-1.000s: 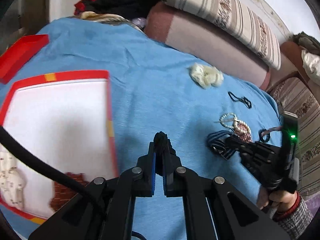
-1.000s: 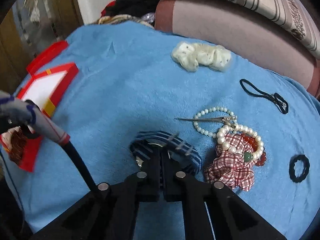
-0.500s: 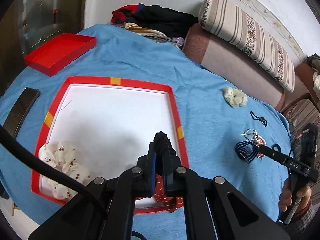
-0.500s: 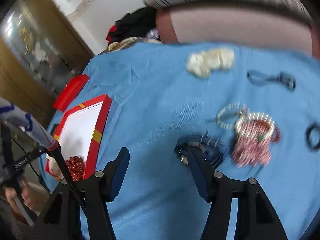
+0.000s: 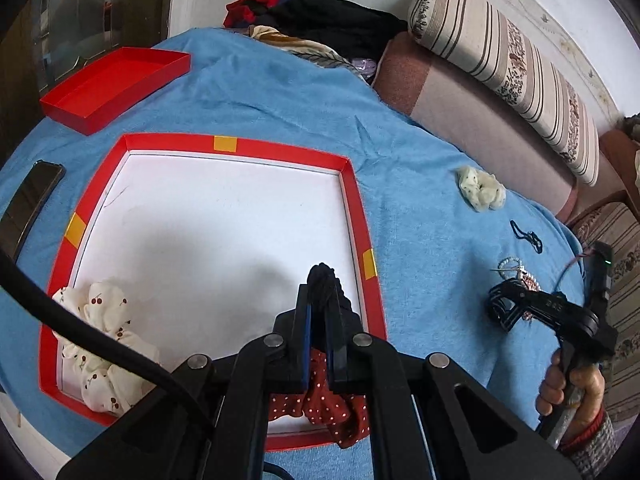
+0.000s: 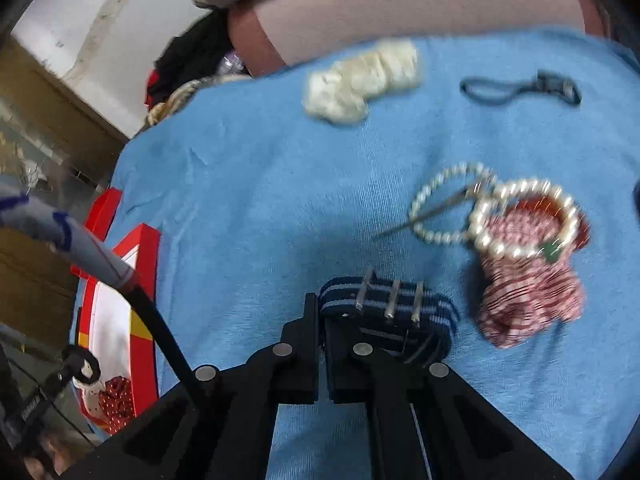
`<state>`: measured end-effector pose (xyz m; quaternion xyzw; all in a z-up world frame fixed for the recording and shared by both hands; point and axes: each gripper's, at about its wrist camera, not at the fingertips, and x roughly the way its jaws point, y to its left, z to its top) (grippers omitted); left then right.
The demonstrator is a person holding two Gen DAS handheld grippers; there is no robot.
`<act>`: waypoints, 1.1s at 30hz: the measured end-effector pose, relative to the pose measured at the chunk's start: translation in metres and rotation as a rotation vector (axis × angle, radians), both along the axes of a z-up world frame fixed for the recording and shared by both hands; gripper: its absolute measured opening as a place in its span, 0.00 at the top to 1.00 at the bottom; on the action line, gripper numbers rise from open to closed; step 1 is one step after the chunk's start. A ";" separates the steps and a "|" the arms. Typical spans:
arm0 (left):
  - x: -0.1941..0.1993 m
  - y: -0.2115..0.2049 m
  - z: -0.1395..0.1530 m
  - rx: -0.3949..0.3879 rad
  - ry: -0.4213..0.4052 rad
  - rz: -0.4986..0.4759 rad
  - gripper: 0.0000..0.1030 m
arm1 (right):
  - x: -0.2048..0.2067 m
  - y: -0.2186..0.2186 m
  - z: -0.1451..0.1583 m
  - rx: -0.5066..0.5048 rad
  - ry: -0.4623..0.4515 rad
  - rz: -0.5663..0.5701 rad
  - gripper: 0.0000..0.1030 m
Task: Organize jewelry
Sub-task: 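Carry the hair tie and watch strap into the white tray and release both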
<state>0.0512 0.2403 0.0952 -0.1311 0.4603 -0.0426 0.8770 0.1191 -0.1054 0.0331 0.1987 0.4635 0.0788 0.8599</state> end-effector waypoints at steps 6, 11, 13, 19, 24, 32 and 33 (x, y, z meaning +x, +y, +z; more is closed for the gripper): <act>-0.005 0.015 0.011 0.013 -0.019 0.021 0.95 | -0.012 0.030 0.049 -0.021 -0.092 0.111 0.97; -0.002 0.041 0.018 0.040 -0.018 0.054 0.95 | -0.022 0.079 0.084 -0.014 -0.144 0.237 0.97; 0.003 0.055 0.017 0.046 -0.007 0.074 0.95 | -0.021 0.099 0.091 0.004 -0.151 0.283 0.97; 0.024 0.091 0.004 0.079 0.036 0.120 0.95 | -0.013 0.164 0.099 0.096 -0.130 0.430 0.97; 0.039 0.110 -0.012 0.083 0.073 0.155 0.95 | 0.000 0.224 0.079 0.083 -0.084 0.543 0.97; 0.049 0.123 -0.029 0.066 0.108 0.183 0.93 | 0.032 0.267 0.032 0.025 0.003 0.570 0.97; 0.049 0.123 -0.030 0.066 0.107 0.186 0.88 | 0.035 0.269 0.030 0.020 0.005 0.568 0.97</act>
